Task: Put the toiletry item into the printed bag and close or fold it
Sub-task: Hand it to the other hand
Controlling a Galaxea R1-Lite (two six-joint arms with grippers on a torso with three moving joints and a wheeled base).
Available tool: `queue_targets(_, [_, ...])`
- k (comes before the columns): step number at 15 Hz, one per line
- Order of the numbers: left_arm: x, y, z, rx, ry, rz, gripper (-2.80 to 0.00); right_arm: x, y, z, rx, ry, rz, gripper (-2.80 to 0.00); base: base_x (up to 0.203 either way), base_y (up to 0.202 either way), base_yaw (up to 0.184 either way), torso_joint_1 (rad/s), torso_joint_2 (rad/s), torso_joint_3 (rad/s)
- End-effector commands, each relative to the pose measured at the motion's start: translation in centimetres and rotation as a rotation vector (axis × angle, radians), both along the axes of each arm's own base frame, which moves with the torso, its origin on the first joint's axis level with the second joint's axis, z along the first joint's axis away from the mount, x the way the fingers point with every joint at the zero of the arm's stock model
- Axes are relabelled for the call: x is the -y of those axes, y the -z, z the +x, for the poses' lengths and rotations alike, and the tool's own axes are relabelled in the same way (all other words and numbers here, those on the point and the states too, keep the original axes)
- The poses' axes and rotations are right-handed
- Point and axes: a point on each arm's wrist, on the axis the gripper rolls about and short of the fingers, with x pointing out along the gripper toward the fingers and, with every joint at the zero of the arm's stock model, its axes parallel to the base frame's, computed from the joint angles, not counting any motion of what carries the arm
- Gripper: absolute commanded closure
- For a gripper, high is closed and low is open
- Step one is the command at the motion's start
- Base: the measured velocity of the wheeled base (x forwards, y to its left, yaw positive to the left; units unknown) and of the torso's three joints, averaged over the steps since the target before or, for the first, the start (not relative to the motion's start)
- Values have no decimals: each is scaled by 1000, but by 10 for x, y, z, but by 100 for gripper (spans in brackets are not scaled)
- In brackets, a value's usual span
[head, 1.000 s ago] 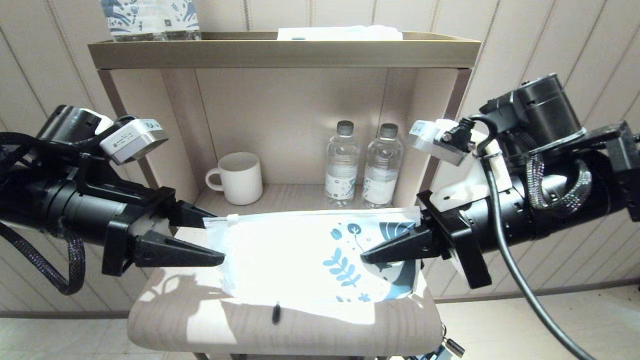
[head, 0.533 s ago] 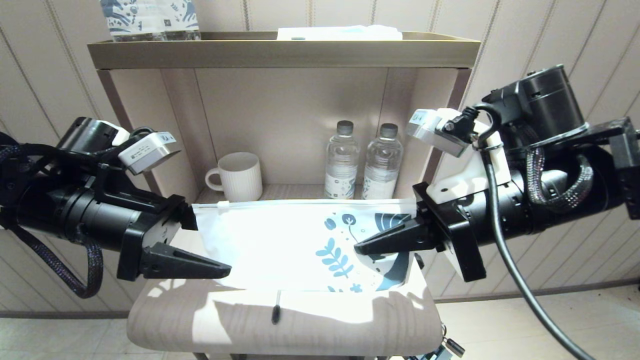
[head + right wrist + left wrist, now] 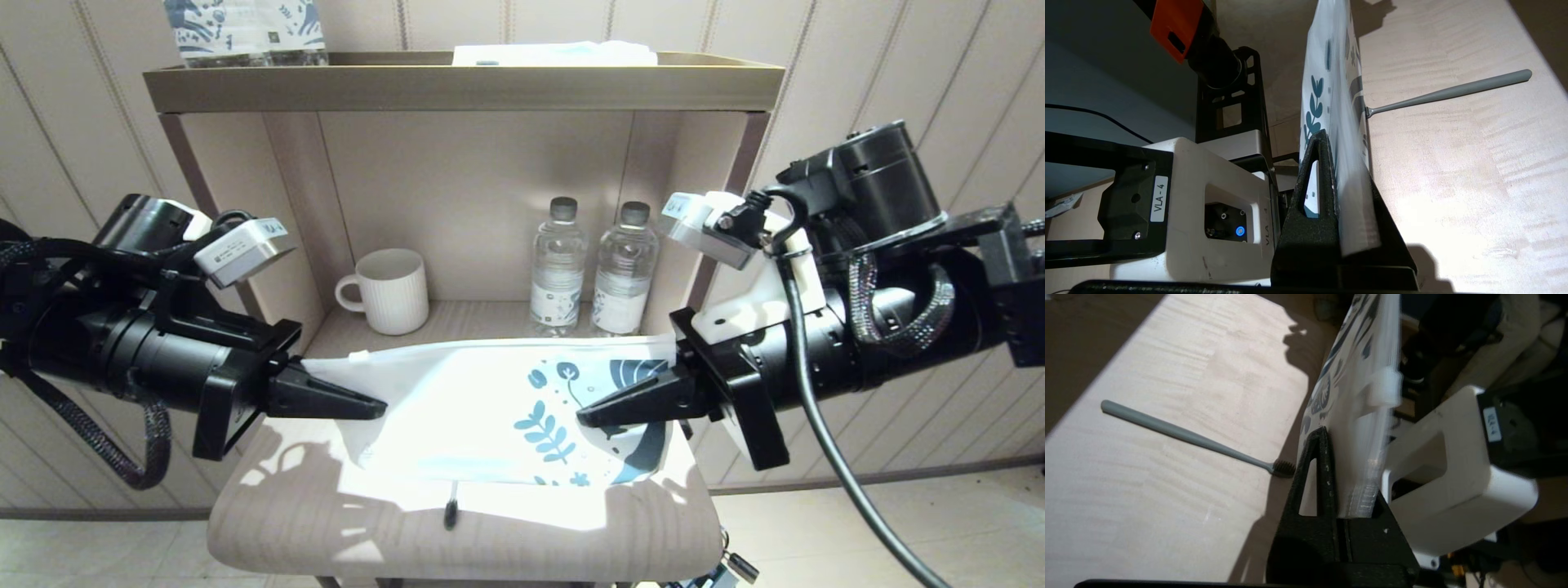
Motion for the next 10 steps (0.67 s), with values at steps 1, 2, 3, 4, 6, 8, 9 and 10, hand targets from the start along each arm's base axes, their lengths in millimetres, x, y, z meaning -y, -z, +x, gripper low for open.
queue_targets(1, [0, 1, -2, 9, 10, -3, 0, -1, 1, 1, -4, -6, 0, 0, 0, 0, 0, 0, 0, 0])
queue_targets(2, [-1, 2, -3, 12, 14, -2, 0, -2, 0, 2, -3, -5, 2, 0, 0, 0, 0, 0, 0, 0])
queue_targets(3, [-1, 3, -3, 13, 15, -1, 0, -2, -1, 2, -2, -5, 3, 0, 0, 0, 0, 0, 0, 0])
queue_targets(4, [-1, 2, -4, 15, 14, -1, 0, -4, 0, 5, -5, -6, 2, 0, 0, 0, 0, 0, 0, 0])
queue_targets(6, [0, 3, -6, 13, 20, 0, 0, -18, 7, 10, -28, -34, -11, 0, 0, 0, 0, 0, 0, 0])
queue_targets(8, [3, 4, -7, 11, 30, 2, 0, -40, 10, 11, -38, -84, -18, 0, 0, 0, 0, 0, 0, 0])
queue_targets(9, [3, 3, -7, 12, 30, 2, 0, -47, 12, 13, -43, -95, -21, 0, 0, 0, 0, 0, 0, 0])
queue_targets(10, [2, 2, -8, 16, 30, 1, 0, -53, 16, 17, -55, -101, -28, 0, 0, 0, 0, 0, 0, 0])
